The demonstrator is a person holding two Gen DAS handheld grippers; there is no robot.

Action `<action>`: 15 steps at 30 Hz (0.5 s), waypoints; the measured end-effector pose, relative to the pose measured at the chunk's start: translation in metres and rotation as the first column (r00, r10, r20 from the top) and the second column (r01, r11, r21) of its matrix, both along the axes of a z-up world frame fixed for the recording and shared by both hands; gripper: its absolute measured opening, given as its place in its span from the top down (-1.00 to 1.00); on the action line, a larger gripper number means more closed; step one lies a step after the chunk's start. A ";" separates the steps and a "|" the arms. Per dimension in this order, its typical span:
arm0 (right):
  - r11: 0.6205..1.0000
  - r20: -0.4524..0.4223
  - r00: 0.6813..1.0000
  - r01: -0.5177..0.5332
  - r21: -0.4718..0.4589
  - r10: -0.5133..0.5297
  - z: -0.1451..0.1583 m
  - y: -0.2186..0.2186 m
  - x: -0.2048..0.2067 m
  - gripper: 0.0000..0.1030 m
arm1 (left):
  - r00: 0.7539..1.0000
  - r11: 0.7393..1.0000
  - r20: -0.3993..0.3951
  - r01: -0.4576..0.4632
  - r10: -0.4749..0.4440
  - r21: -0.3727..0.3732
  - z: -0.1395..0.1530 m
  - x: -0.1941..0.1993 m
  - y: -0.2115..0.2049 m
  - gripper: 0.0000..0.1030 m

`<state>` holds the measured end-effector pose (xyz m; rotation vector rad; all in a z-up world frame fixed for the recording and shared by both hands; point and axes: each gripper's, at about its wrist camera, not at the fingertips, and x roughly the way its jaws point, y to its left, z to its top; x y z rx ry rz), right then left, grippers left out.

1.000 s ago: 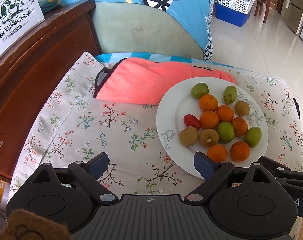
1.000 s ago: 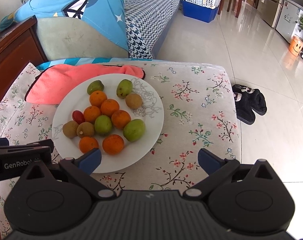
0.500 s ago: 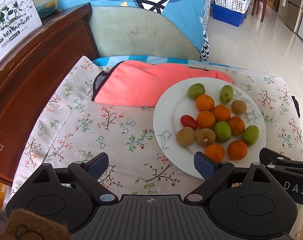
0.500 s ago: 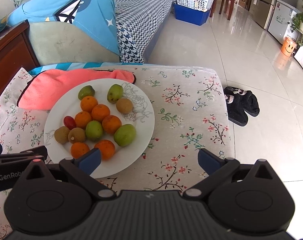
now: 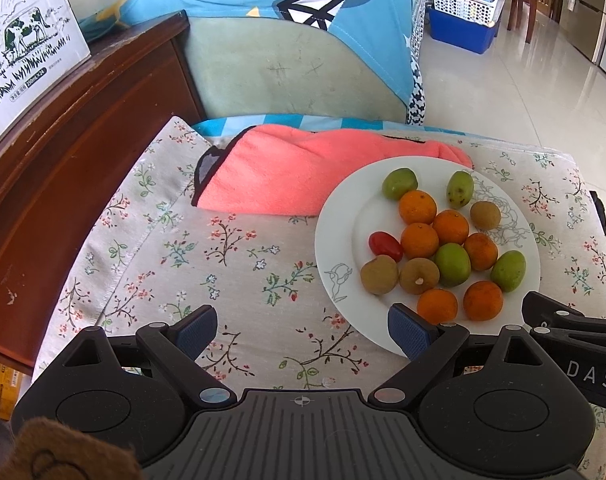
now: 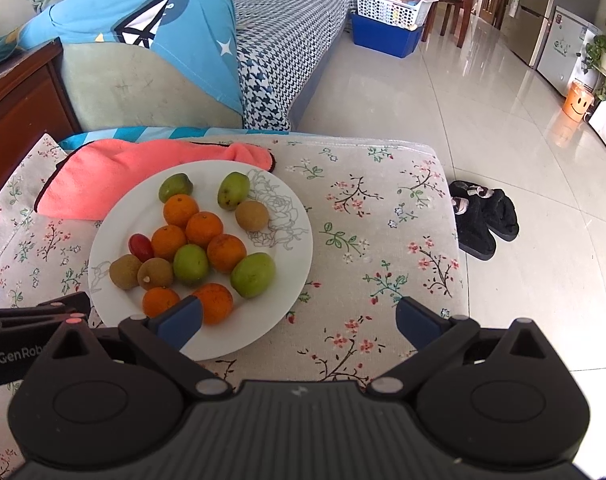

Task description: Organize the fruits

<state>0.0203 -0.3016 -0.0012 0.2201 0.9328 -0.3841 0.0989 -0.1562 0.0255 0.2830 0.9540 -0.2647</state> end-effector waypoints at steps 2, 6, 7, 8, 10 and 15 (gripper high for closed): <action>1.000 0.001 1.000 0.000 0.002 0.000 0.000 0.000 0.000 -0.98 | 1.000 1.000 0.001 0.000 0.000 0.002 0.000 0.000 0.000 -0.82; 1.000 0.002 1.000 -0.003 0.006 0.003 -0.001 0.000 -0.001 -0.98 | 1.000 1.000 0.002 -0.001 0.001 0.006 0.000 0.000 0.001 -0.82; 1.000 0.003 1.000 -0.004 0.006 0.004 -0.001 0.000 0.000 -0.98 | 1.000 1.000 0.003 0.000 0.000 0.007 0.000 0.000 0.001 -0.82; 1.000 0.003 1.000 -0.006 0.005 0.006 -0.001 0.001 -0.001 -0.98 | 1.000 1.000 0.004 0.001 -0.001 0.008 0.000 -0.001 0.001 -0.81; 1.000 0.004 1.000 -0.011 0.002 0.011 -0.002 0.001 -0.001 -0.98 | 1.000 1.000 0.007 0.002 -0.002 0.013 0.000 -0.001 0.001 -0.81; 1.000 0.007 1.000 -0.019 -0.003 0.019 -0.002 0.004 -0.002 -0.98 | 1.000 1.000 0.019 0.009 -0.009 0.028 0.001 -0.005 0.003 -0.81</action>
